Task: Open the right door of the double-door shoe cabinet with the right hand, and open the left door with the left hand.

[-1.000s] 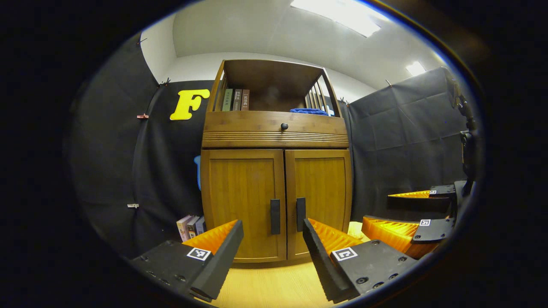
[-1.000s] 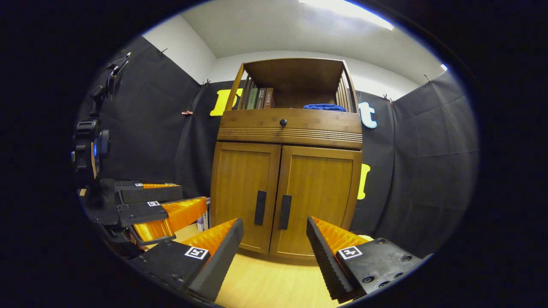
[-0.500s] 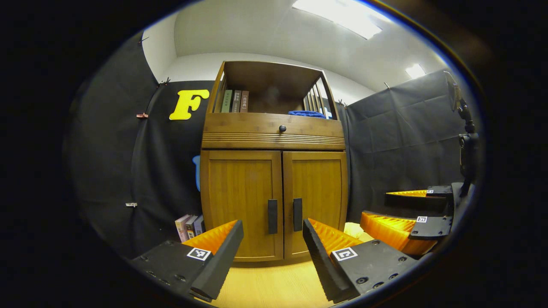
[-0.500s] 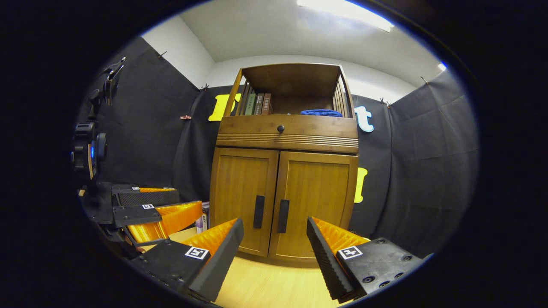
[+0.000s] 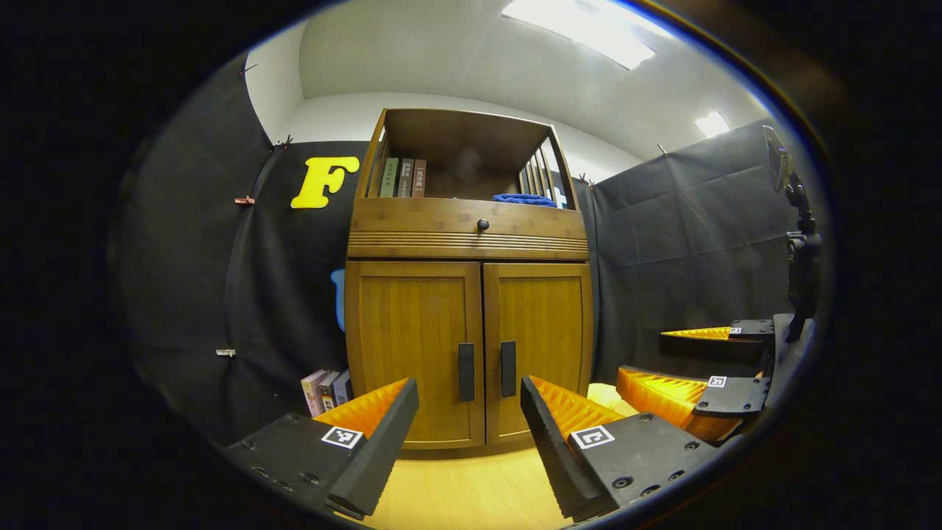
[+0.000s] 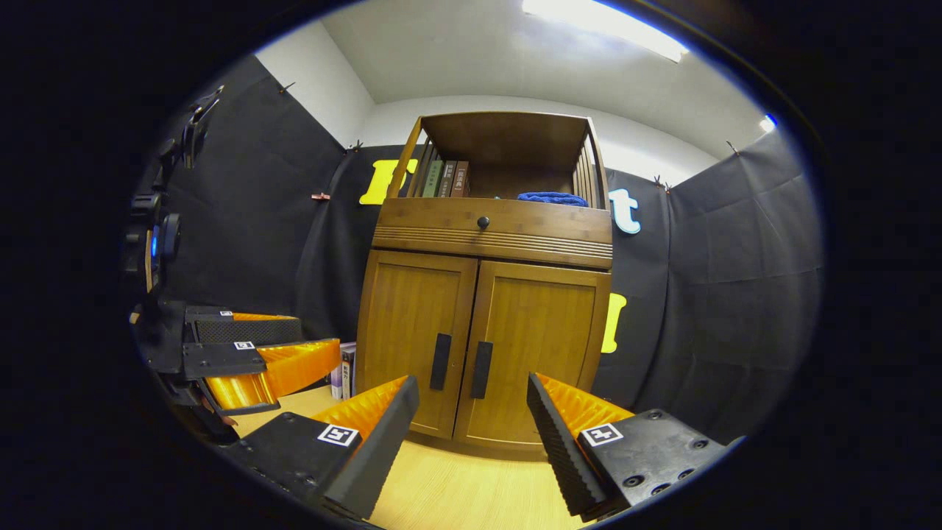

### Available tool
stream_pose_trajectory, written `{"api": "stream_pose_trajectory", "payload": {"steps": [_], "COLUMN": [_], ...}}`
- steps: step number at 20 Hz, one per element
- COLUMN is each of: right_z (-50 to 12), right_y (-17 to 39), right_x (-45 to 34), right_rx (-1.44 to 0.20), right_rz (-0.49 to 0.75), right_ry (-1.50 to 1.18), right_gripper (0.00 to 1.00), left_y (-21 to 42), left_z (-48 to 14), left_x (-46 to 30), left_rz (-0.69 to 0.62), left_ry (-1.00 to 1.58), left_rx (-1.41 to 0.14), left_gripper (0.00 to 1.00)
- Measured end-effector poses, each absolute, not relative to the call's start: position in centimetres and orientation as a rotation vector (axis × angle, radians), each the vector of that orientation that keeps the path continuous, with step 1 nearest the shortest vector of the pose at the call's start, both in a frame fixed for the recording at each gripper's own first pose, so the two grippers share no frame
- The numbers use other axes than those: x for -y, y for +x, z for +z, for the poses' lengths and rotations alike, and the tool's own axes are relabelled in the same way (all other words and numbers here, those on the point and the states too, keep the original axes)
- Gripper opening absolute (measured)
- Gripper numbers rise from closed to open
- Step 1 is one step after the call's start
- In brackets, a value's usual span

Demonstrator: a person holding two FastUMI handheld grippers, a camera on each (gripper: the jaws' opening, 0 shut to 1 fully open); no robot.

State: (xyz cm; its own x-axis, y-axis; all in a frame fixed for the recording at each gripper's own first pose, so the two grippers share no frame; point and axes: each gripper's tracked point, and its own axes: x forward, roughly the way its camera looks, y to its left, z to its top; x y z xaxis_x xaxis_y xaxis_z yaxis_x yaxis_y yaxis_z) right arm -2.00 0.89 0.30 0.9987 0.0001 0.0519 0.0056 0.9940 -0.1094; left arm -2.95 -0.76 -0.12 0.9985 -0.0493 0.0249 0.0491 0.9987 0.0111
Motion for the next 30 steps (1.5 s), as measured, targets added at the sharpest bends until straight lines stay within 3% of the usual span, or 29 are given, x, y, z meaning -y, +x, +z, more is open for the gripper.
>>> {"api": "stream_pose_trajectory", "payload": {"steps": [13, 27, 28, 30], "right_z": [-0.4, -4.7, -4.8, -5.6], "right_y": [1.8, 15.3, 16.2, 17.9], "right_x": [-1.9, -0.7, -0.6, 0.0], "right_rx": [0.044, 0.028, 0.038, 0.032], "right_rz": [-0.007, -0.071, -0.08, -0.104], "right_ry": [-0.09, -0.034, -0.038, -0.05], "right_gripper": [0.94, 0.94, 0.94, 0.92], "left_y": [-3.9, -4.8, -4.7, -4.2], "left_z": [-1.2, -3.3, -3.9, -4.9], "left_x": [-1.9, -4.0, -4.2, -4.9], "left_rz": [-0.022, -0.055, -0.063, -0.07], "left_ry": [-0.002, 0.033, 0.033, 0.035], "left_rx": [0.029, 0.014, 0.01, 0.001], "left_gripper": [0.87, 0.87, 0.83, 0.87]}}
